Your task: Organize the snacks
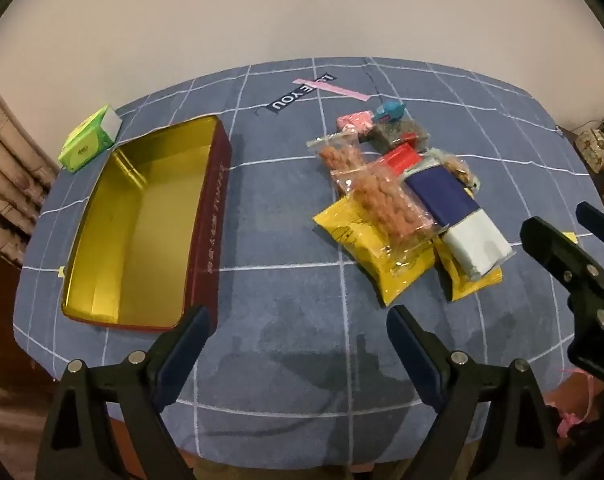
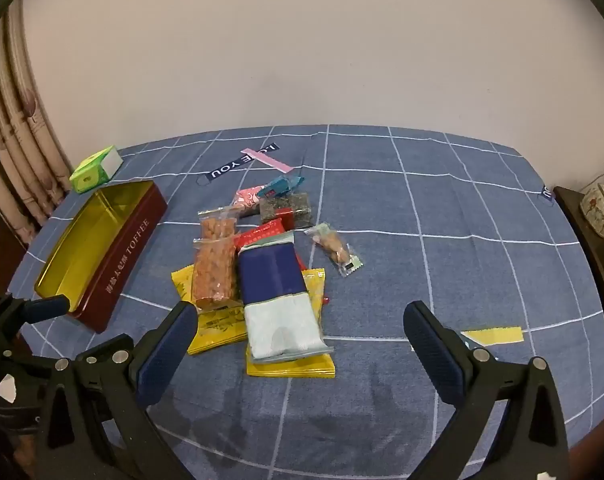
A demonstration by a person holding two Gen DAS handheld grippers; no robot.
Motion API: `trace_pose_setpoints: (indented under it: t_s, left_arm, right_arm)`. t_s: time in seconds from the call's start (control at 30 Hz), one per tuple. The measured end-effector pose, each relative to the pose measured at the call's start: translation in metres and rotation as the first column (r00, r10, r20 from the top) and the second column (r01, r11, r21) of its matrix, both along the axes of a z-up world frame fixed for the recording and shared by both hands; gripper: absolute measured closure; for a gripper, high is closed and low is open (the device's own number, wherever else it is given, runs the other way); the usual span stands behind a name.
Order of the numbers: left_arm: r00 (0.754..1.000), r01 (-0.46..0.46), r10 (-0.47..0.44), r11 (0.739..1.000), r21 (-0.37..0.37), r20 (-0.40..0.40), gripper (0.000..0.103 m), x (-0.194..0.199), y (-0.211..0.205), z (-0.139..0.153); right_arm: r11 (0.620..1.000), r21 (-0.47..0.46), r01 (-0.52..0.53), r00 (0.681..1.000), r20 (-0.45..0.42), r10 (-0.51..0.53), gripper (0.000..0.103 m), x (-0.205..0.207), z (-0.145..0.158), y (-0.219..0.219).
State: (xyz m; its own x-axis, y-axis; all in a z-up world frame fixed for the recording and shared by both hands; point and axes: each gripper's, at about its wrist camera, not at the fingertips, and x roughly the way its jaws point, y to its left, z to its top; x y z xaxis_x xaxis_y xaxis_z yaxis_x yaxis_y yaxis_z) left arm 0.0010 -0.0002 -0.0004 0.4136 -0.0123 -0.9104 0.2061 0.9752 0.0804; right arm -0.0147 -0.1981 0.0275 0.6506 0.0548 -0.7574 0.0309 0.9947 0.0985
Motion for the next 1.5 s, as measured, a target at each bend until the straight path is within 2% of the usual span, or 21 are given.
trace_pose_setpoints:
  t_s: [0.07, 0.1, 0.17, 0.27, 0.33, 0.47, 0.67, 0.83, 1.13, 1.5]
  left_arm:
    - [1.000, 0.003, -0.004, 1.000, -0.017, -0.022, 0.011, 0.004, 0.000, -0.002]
    - [0.999, 0.001, -0.001, 1.000, 0.004, -0.038, 0.011, 0.011, -0.006, 0.001]
    - [0.999, 0.013, -0.013, 1.000, -0.016, -0.033, 0.011, 0.011, -0.006, 0.006]
    - [0.999, 0.041, -0.041, 0.999, -0.009, 0.009, 0.011, 0.004, -0.009, 0.007]
    - [0.999, 0.052, -0.052, 0.998, -0.017, 0.016, 0.011, -0.002, -0.007, 0.001]
    - [0.999, 0.039, -0.039, 0.999, -0.023, -0.006, 0.011, 0.000, -0.004, -0.005]
    - [1.000, 0.007, -0.006, 0.999, -0.031, 0.014, 0.012, 0.001, 0.003, -0.008]
    - [0.999, 0.021, -0.020, 1.000, -0.023, 0.039, 0.012, 0.000, 0.003, -0.006]
    - [1.000, 0.018, -0.017, 0.999, -0.044, 0.020, 0.012, 0.001, 0.005, -0.006]
    - [1.000, -0.011, 0.011, 1.000, -0.030, 0.008, 0.012, 0.003, 0.011, -0.011]
  right_arm:
    - [1.000, -0.003, 0.002, 1.000, -0.007, -0.002, 0.001, 0.000, 0.000, 0.000]
    - [1.000, 0.000, 0.001, 1.000, -0.007, -0.001, 0.001, 0.001, 0.000, 0.000]
    - [1.000, -0.002, 0.000, 1.000, -0.008, 0.000, 0.001, 0.002, -0.001, 0.002]
    - [1.000, 0.018, -0.002, 1.000, 0.000, 0.002, 0.001, 0.001, -0.001, -0.002]
    - [1.000, 0.018, -0.003, 1.000, 0.000, 0.003, 0.001, 0.001, -0.001, -0.004]
    - [1.000, 0.015, -0.002, 1.000, -0.003, 0.002, 0.001, 0.001, 0.000, -0.005]
    - [1.000, 0.015, -0.004, 1.000, -0.001, 0.004, 0.001, 0.001, 0.000, -0.004]
    - [1.000, 0.018, -0.003, 1.000, -0.001, 0.003, 0.001, 0.000, -0.002, -0.003]
    - [1.000, 0.019, -0.016, 1.000, -0.009, 0.016, 0.001, -0.001, -0.004, 0.000]
    - [0.999, -0.006, -0.033, 0.999, -0.010, 0.033, 0.001, 0.000, -0.005, 0.005]
